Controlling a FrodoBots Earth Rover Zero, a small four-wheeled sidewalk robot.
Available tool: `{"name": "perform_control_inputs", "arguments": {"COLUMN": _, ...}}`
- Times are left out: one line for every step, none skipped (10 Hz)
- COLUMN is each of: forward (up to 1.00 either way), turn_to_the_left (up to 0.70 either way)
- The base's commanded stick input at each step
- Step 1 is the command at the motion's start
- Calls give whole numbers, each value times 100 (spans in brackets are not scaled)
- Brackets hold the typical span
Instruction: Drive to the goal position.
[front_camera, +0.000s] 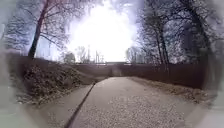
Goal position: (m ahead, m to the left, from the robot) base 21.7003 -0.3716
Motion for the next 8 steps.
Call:
{"name": "perform_control_inputs", "arguments": {"forward": 100, "turn_to_the_left": 0}}
{"name": "perform_control_inputs", "arguments": {"forward": 100, "turn_to_the_left": 0}}
{"name": "perform_control_inputs", "arguments": {"forward": 100, "turn_to_the_left": 0}}
{"name": "perform_control_inputs", "arguments": {"forward": 100, "turn_to_the_left": 0}}
{"name": "perform_control_inputs", "arguments": {"forward": 100, "turn_to_the_left": 0}}
{"name": "perform_control_inputs", "arguments": {"forward": 100, "turn_to_the_left": 0}}
{"name": "perform_control_inputs", "arguments": {"forward": 100, "turn_to_the_left": 0}}
{"name": "perform_control_inputs", "arguments": {"forward": 100, "turn_to_the_left": 0}}
